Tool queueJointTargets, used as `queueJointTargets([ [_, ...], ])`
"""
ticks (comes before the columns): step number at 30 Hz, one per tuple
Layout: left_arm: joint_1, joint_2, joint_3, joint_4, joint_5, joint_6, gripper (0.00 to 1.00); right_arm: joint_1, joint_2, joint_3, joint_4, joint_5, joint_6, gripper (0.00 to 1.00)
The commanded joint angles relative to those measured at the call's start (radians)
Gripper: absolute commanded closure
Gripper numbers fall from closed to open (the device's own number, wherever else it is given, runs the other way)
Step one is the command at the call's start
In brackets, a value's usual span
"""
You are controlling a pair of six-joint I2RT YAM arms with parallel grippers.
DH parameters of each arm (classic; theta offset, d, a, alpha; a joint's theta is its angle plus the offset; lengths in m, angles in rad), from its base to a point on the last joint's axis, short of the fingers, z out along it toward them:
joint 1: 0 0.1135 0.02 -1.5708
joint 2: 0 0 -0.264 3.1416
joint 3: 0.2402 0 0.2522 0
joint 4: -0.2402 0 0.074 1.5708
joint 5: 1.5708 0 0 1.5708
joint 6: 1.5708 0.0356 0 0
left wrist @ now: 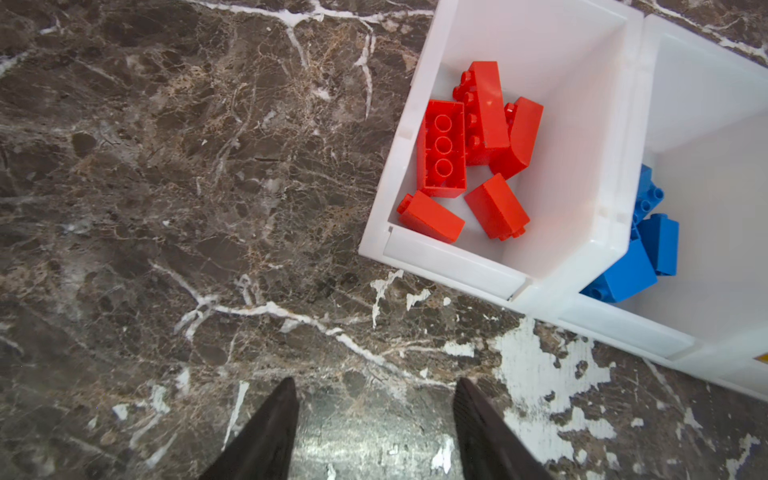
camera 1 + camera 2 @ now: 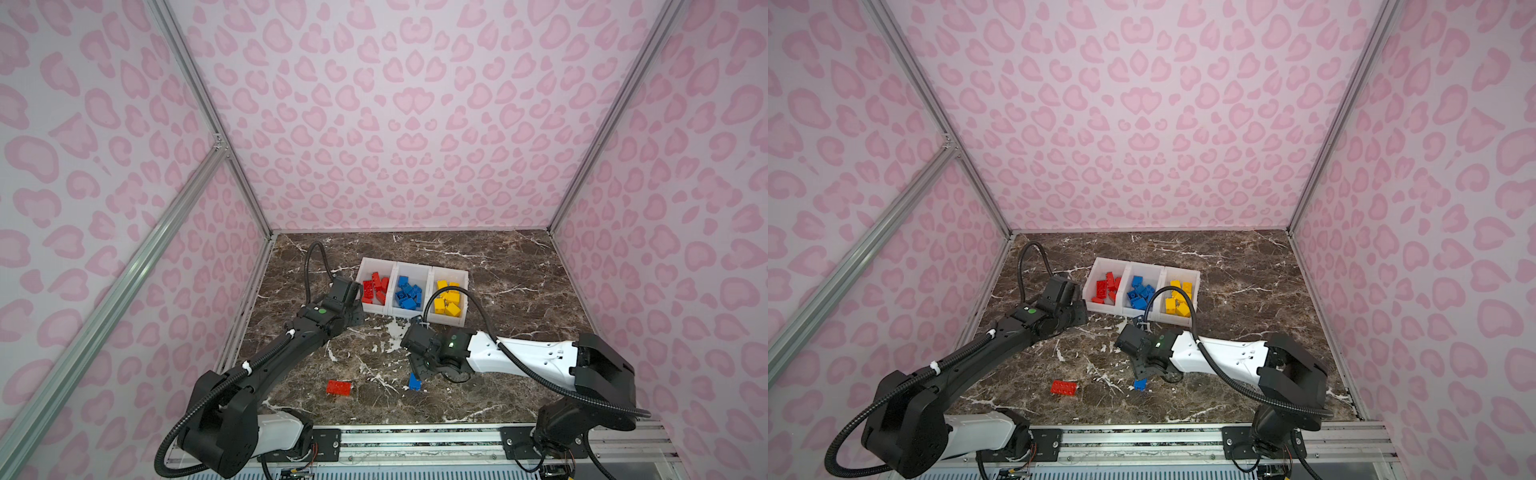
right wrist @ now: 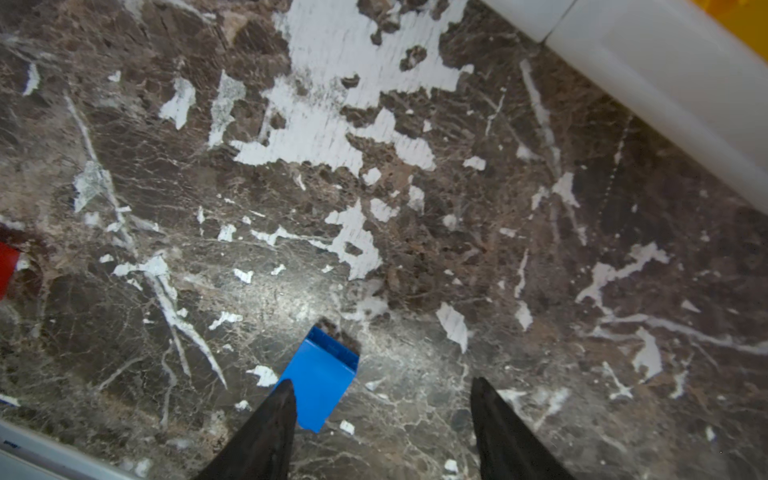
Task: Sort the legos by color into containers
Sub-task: 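Close the right gripper on the nearer blue brick while the left withdraws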
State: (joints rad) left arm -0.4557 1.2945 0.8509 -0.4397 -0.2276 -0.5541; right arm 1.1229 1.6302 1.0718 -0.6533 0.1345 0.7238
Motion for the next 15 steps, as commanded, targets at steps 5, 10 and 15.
queueJointTargets([
  [5,0.000,-0.049,-0.041,-0.002,-0.024,-0.024,0.38,0.058,0.129,0.083,-0.097,0.057,0.092,0.30],
  [10,0.001,-0.070,-0.065,0.007,-0.015,-0.036,0.38,0.062,0.164,0.088,-0.103,0.048,0.092,0.29],
  [15,0.001,-0.075,-0.082,0.010,-0.012,-0.043,0.37,0.063,0.187,0.089,-0.095,0.032,0.085,0.29],
])
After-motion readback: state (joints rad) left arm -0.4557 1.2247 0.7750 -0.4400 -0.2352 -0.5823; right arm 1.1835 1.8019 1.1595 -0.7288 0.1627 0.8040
